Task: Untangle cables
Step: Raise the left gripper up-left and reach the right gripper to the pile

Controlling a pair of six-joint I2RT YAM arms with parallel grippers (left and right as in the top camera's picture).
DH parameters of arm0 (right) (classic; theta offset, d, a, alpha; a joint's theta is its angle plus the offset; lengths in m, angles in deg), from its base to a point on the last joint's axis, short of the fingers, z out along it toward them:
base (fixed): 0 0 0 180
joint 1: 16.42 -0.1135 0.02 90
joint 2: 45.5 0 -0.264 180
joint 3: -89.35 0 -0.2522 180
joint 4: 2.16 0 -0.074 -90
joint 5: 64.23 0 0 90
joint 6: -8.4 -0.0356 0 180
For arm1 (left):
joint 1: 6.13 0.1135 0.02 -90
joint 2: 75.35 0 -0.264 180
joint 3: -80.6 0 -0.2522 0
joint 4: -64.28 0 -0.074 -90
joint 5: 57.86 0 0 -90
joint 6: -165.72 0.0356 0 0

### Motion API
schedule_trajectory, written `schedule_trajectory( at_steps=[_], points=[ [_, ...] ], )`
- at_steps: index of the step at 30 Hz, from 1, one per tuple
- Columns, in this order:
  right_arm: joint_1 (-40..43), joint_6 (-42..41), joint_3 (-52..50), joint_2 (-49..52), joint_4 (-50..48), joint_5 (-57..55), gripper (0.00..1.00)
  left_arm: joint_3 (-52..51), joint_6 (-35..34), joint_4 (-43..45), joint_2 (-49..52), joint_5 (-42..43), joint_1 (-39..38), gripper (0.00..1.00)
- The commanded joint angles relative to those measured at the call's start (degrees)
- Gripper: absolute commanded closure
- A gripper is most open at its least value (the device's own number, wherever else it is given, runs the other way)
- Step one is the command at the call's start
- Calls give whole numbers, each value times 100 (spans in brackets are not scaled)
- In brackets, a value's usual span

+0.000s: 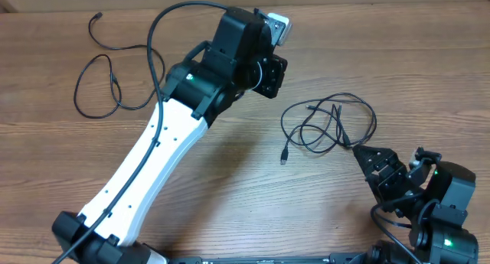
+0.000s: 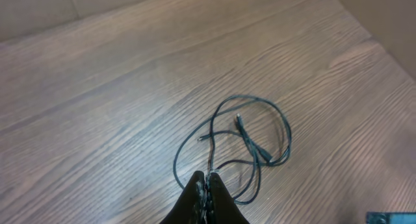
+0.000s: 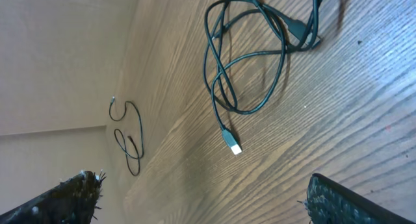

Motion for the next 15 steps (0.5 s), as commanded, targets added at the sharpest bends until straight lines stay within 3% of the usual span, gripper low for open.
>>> schedule_trajectory(
  at_steps=[1, 9, 15],
  points=[
    [-13, -17, -7, -4, -61, -37, 0, 55, -79, 55, -328, 133, 0, 96],
    [-85, 31, -7, 352, -619, -11, 0, 55, -79, 461, -848, 133, 2, 96],
    [-951, 20, -7, 1370, -1812, 459, 0, 55, 26, 439, -1099, 129, 120, 96]
  ],
)
